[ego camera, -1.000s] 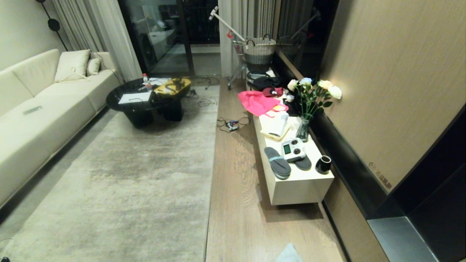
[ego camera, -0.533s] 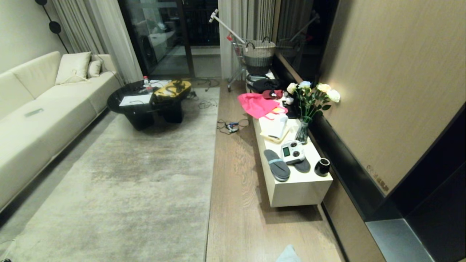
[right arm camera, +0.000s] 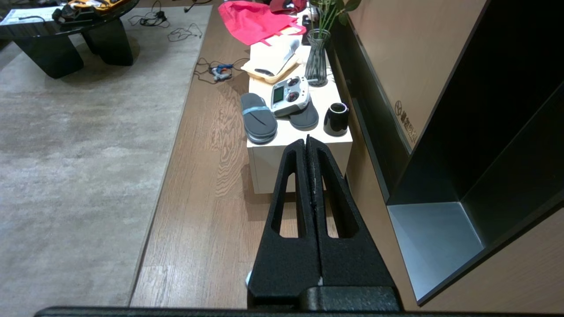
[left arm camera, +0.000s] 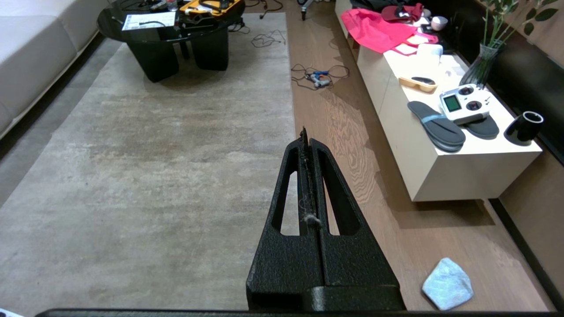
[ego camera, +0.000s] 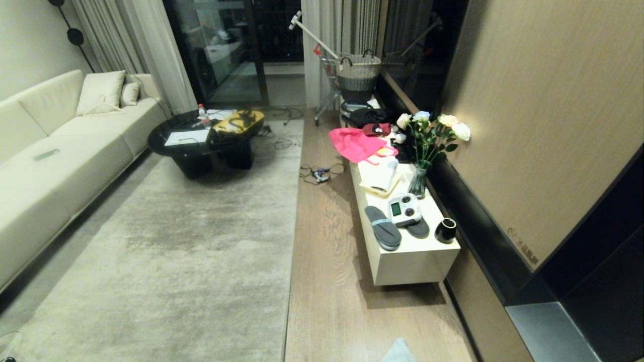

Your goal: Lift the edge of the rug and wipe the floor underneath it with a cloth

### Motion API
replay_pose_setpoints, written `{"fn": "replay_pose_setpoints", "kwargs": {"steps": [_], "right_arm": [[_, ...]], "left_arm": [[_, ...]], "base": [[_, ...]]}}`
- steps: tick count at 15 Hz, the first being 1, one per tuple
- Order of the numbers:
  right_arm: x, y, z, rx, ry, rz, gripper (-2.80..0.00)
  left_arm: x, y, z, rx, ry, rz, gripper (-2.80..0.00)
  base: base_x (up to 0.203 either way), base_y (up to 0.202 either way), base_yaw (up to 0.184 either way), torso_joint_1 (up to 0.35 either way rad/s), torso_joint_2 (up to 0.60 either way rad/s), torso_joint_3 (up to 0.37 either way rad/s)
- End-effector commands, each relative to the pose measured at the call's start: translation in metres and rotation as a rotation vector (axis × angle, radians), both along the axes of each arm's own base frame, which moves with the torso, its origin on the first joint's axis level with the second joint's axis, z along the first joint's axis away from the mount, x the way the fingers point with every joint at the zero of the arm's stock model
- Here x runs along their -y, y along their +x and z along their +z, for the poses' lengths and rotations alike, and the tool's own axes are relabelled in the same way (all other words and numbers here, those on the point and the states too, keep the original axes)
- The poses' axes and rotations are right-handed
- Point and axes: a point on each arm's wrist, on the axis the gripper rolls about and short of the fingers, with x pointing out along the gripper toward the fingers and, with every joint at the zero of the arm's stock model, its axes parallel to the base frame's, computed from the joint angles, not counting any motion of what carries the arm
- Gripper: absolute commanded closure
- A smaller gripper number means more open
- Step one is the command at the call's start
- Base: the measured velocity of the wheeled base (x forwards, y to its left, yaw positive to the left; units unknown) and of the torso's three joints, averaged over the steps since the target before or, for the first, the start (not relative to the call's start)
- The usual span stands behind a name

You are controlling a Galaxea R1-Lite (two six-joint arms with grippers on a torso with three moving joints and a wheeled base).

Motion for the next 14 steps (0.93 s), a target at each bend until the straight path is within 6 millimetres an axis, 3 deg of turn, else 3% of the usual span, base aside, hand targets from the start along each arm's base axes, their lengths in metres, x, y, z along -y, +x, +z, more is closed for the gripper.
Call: {"fn": "replay_pose_setpoints", "kwargs": {"steps": [1,14], "right_arm": [[0.0,0.0001,0.0,-0.002,-0.001,0.0,0.0],[0.0,0.0001,0.0,-0.002,-0.001,0.0,0.0]], "left_arm": [[0.0,0.0001,0.0001,-0.001,0.0,0.0,0.0],[0.0,0.0001,0.0001,-0.001,0.0,0.0,0.0]], "base": [[0.0,0.0,0.0,0.0,0.0,0.0],[0.0,0.0,0.0,0.0,0.0,0.0]]}}
